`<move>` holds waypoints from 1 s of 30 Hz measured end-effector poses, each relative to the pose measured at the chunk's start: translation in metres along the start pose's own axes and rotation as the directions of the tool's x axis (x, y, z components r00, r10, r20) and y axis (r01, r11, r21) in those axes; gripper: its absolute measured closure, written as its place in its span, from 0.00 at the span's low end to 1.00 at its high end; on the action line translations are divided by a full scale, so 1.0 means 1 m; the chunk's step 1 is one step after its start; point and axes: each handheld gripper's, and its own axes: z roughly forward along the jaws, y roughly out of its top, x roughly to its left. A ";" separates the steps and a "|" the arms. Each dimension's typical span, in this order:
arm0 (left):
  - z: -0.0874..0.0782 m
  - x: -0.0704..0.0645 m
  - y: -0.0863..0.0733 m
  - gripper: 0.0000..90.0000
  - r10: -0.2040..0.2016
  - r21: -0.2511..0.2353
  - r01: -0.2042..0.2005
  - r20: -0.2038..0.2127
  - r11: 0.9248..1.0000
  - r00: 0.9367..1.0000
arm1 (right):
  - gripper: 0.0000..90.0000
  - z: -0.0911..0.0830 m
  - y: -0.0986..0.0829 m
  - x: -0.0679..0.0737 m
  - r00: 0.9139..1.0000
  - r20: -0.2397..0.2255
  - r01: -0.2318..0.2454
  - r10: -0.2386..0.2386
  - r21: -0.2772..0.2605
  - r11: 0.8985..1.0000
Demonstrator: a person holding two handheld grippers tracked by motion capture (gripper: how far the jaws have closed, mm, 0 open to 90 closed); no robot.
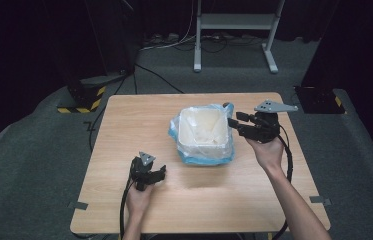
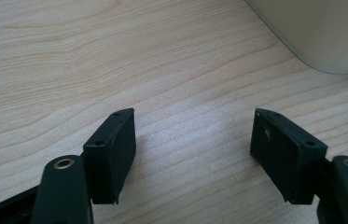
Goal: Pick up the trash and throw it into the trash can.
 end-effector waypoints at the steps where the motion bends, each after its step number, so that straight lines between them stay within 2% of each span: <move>1: 0.000 0.000 0.000 0.34 0.001 0.000 -0.001 -0.001 1.000 1.000 | 0.59 -0.005 -0.002 0.000 1.000 -0.001 -0.004 0.004 -0.003 1.000; 7: 0.000 0.000 0.000 0.34 0.000 0.000 0.000 0.000 1.000 1.000 | 0.59 -0.020 -0.011 -0.002 1.000 0.009 0.000 0.001 -0.024 1.000; 13: 0.000 0.000 0.000 0.34 0.001 0.000 -0.001 -0.001 1.000 1.000 | 0.57 -0.027 -0.024 -0.005 1.000 0.031 -0.001 0.002 -0.013 1.000; 23: 0.000 0.000 0.000 0.34 0.001 0.000 -0.001 -0.001 1.000 1.000 | 0.57 -0.044 -0.050 -0.015 0.998 0.052 -0.041 0.041 -0.014 0.999; 30: 0.000 0.000 0.000 0.34 0.001 0.000 -0.001 -0.001 1.000 1.000 | 0.57 -0.048 -0.067 -0.020 0.996 0.064 -0.066 0.067 -0.005 0.998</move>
